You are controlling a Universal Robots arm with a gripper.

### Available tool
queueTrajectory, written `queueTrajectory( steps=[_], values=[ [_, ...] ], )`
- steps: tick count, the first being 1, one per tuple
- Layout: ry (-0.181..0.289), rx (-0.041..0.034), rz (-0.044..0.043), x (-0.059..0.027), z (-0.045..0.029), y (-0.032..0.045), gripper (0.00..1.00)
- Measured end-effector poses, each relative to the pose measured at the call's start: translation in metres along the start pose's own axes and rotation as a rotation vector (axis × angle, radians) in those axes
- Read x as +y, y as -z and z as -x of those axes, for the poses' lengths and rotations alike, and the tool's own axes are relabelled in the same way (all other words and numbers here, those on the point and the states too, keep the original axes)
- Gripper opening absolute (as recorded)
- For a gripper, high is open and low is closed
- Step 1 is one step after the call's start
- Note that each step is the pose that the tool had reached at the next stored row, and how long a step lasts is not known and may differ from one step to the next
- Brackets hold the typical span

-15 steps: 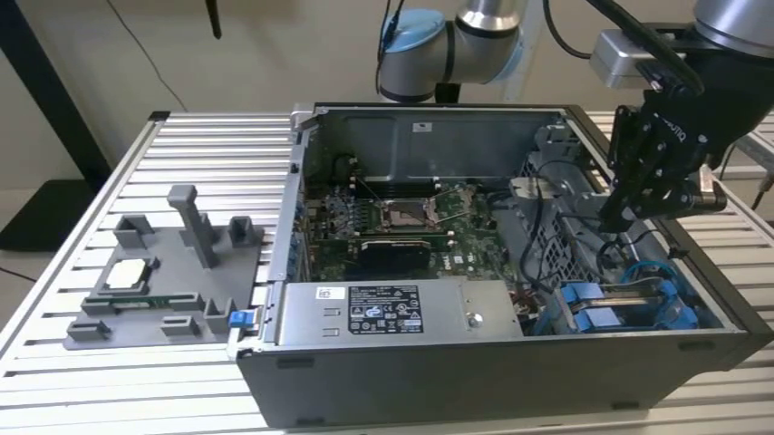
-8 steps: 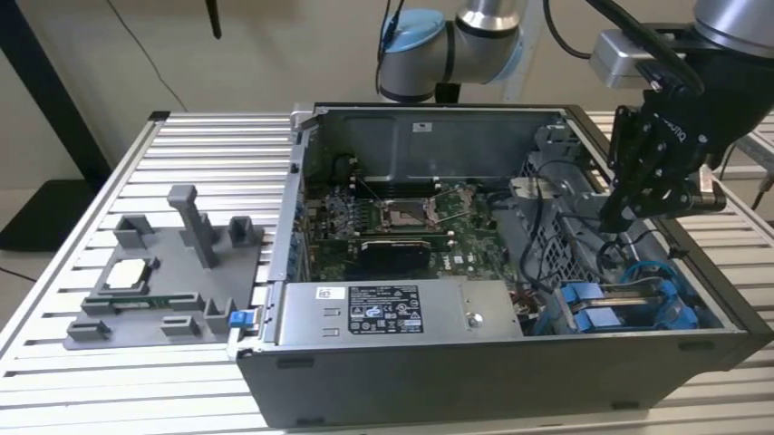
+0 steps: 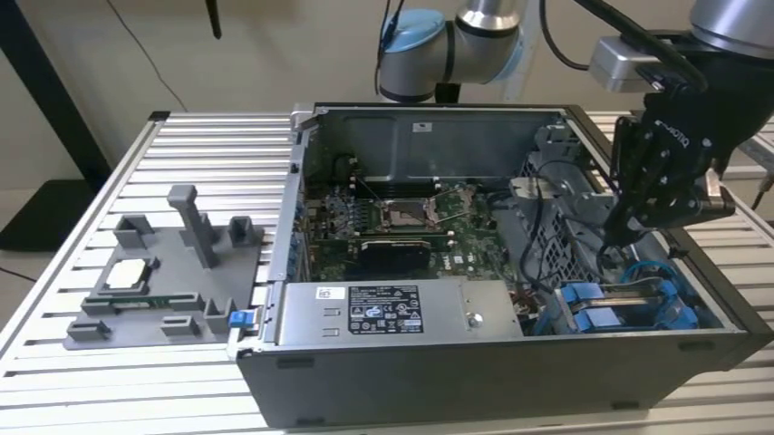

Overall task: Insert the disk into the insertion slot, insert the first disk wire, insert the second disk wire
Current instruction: 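Insert the first disk wire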

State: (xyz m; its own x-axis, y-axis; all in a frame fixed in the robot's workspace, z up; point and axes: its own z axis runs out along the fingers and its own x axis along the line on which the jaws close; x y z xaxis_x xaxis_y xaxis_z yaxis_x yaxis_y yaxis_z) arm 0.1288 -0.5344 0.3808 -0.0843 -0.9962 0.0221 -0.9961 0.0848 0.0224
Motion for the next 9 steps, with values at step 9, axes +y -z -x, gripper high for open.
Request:
queueTrajectory(
  steps=[9],
  values=[
    [0.017,0.0295,-0.0029,-0.0005,-0.0010,-0.0071,0.00]
  ],
)
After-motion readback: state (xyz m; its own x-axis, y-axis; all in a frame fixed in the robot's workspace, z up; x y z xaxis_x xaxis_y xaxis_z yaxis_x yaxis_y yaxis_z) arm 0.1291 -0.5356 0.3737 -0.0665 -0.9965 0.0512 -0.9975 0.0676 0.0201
